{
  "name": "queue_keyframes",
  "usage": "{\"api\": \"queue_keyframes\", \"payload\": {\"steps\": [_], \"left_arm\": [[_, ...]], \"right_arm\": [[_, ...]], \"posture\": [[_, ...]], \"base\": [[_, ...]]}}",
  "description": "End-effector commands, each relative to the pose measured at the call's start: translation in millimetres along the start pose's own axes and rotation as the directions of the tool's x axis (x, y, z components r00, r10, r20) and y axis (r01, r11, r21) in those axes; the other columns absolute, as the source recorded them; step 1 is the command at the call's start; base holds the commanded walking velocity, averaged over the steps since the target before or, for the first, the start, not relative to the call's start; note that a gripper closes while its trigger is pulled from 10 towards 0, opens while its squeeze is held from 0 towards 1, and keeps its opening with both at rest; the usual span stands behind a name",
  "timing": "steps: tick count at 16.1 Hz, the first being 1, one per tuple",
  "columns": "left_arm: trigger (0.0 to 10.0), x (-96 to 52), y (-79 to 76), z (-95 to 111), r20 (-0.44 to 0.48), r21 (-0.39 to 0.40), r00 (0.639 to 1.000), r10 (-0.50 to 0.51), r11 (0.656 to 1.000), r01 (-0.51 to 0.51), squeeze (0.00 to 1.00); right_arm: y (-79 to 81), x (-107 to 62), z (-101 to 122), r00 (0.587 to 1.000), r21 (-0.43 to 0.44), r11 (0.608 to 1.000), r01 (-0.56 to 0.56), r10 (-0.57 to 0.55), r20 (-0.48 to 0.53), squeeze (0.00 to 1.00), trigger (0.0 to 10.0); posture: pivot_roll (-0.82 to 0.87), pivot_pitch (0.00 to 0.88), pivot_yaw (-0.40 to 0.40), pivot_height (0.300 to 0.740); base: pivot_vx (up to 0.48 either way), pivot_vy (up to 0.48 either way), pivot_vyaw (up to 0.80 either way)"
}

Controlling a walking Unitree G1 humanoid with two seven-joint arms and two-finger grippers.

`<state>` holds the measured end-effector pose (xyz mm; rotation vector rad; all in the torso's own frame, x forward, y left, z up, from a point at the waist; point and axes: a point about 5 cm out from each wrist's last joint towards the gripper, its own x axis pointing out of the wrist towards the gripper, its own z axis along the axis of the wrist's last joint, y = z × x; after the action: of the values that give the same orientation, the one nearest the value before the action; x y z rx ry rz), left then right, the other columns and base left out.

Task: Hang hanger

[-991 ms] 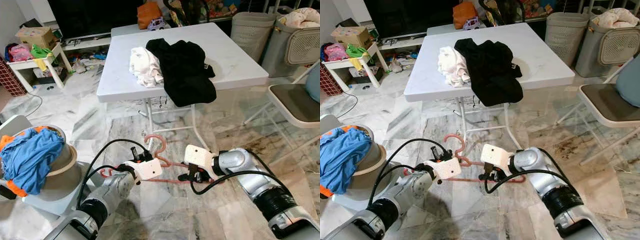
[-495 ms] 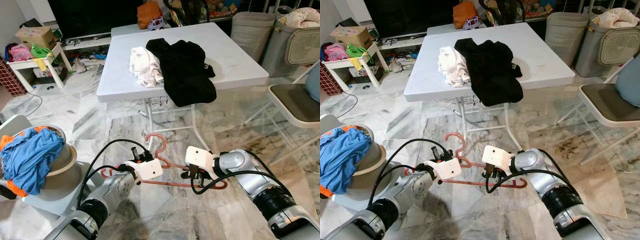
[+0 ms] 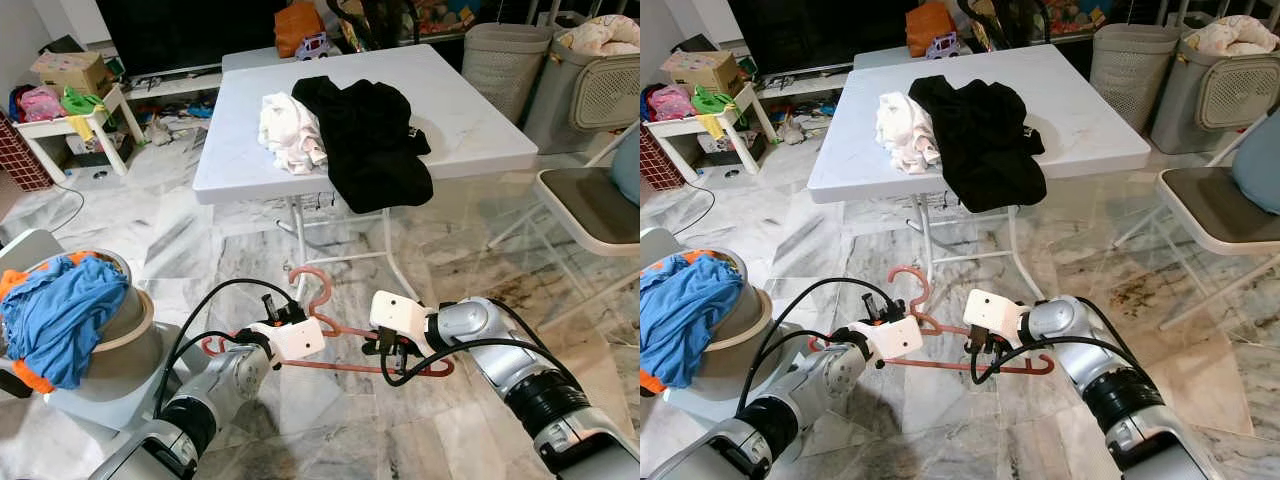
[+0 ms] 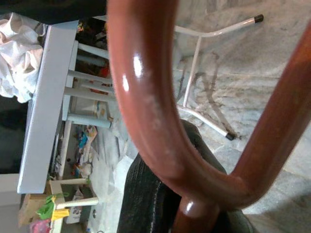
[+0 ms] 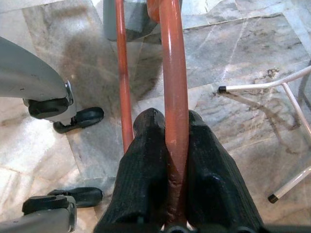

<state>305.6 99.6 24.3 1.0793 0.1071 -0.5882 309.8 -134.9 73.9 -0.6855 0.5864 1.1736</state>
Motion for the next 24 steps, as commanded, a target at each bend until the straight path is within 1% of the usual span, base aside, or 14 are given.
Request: {"api": "queue_keyframes", "payload": {"steps": [1, 2, 4, 5, 6, 7, 10, 14, 16, 17, 18, 19, 21, 24], "left_arm": [[10.0, 1.7, 10.7, 2.2, 0.026, -0.065, 1.000, 0.009, 0.998, -0.007, 1.00], [10.0, 1.2, 11.3, 4.3, 0.050, -0.071, 0.999, 0.006, 0.998, -0.002, 1.00], [10.0, 1.1, 11.5, 9.2, 0.088, -0.129, 0.996, 0.002, 0.992, 0.010, 1.00], [10.0, 1.0, 9.9, 9.5, 0.088, -0.142, 0.996, -0.011, 0.990, 0.023, 1.00], [10.0, 0.8, 5.2, 9.6, 0.080, -0.189, 0.996, -0.036, 0.981, 0.051, 1.00], [10.0, 0.5, 1.6, 9.7, 0.075, -0.210, 0.996, -0.055, 0.975, 0.070, 1.00], [10.0, -0.6, -5.5, 6.7, 0.057, -0.284, 0.994, -0.090, 0.953, 0.102, 1.00], [10.0, 1.0, -4.2, 13.2, 0.088, -0.328, 0.992, -0.093, 0.937, 0.117, 1.00], [10.0, 1.7, -3.7, 18.3, 0.122, -0.239, 0.987, -0.107, 0.962, 0.133, 1.00], [10.0, 0.9, -5.0, 17.7, 0.127, -0.111, 0.983, -0.132, 0.983, 0.146, 1.00], [10.0, 0.0, -5.9, 16.1, 0.125, -0.062, 0.980, -0.153, 0.985, 0.161, 1.00], [10.0, -1.2, -8.0, 14.2, 0.120, -0.048, 0.977, -0.178, 0.982, 0.185, 1.00], [10.0, -2.5, -10.1, 13.0, 0.118, -0.056, 0.975, -0.189, 0.979, 0.196, 1.00], [10.0, -1.6, -1.5, 18.1, 0.148, -0.079, 0.986, -0.074, 0.993, 0.086, 1.00]], "right_arm": [[-4.8, -1.3, 7.6, 1.000, -0.025, 1.000, 0.014, -0.014, 0.013, 0.00, 0.0], [-5.0, -1.4, 7.2, 1.000, -0.025, 1.000, 0.016, -0.016, 0.013, 0.00, 0.0], [-8.1, -0.7, 7.4, 0.998, -0.022, 0.998, 0.055, -0.054, 0.014, 0.00, 0.0], [-9.4, 0.2, 8.2, 0.997, -0.019, 0.997, 0.072, -0.072, 0.014, 0.00, 0.0], [-13.2, 2.0, 9.4, 0.993, -0.015, 0.993, 0.118, -0.118, 0.015, 0.00, 0.0], [-16.5, 2.7, 10.5, 0.988, -0.005, 0.988, 0.155, -0.155, 0.018, 0.00, 0.0], [-21.5, 4.3, 18.3, 0.975, 0.011, 0.977, 0.215, -0.215, 0.051, 0.00, 0.0], [-26.7, 5.6, 21.3, 0.959, 0.026, 0.960, 0.277, -0.278, 0.061, 0.00, 0.0], [-31.3, 5.6, 22.2, 0.942, 0.039, 0.943, 0.330, -0.332, 0.058, 0.00, 0.0], [-35.5, 4.8, 24.2, 0.926, 0.038, 0.928, 0.370, -0.372, 0.064, 0.00, 0.0], [-39.1, 3.3, 25.9, 0.912, 0.032, 0.915, 0.403, -0.404, 0.071, 0.00, 0.0], [-43.4, 1.1, 28.2, 0.895, 0.035, 0.898, 0.438, -0.440, 0.080, 0.00, 0.0], [-46.6, 0.1, 29.9, 0.882, 0.042, 0.886, 0.462, -0.464, 0.085, 0.00, 0.0], [-50.3, -0.5, 27.9, 0.862, 0.049, 0.865, 0.500, -0.502, 0.070, 0.00, 0.0]], "posture": [[-0.09, 0.000, 0.090, 0.740], [-0.09, 0.000, 0.090, 0.740], [-0.09, 0.000, 0.089, 0.740], [-0.09, 0.000, 0.089, 0.740], [-0.09, 0.000, 0.089, 0.740], [-0.09, 0.000, 0.090, 0.740], [-0.09, 0.000, 0.091, 0.740], [-0.09, 0.000, 0.091, 0.740], [-0.09, 0.000, 0.090, 0.740], [-0.09, 0.000, 0.089, 0.740], [-0.09, 0.000, 0.089, 0.740], [-0.09, 0.000, 0.087, 0.740], [-0.09, 0.000, 0.087, 0.740], [-0.09, 0.000, 0.084, 0.740]], "base": [[0.000, 0.000, 0.00], [0.000, 0.000, 0.00], [0.000, 0.000, 0.00], [0.000, 0.000, 0.00], [0.000, 0.000, 0.00], [0.000, 0.000, 0.00], [0.000, 0.000, 0.00], [0.000, 0.000, 0.00], [0.000, 0.000, 0.00], [0.000, 0.000, 0.00], [0.000, 0.000, 0.00], [0.000, 0.000, 0.00], [0.000, 0.000, 0.00], [0.000, 0.000, 0.00]]}}
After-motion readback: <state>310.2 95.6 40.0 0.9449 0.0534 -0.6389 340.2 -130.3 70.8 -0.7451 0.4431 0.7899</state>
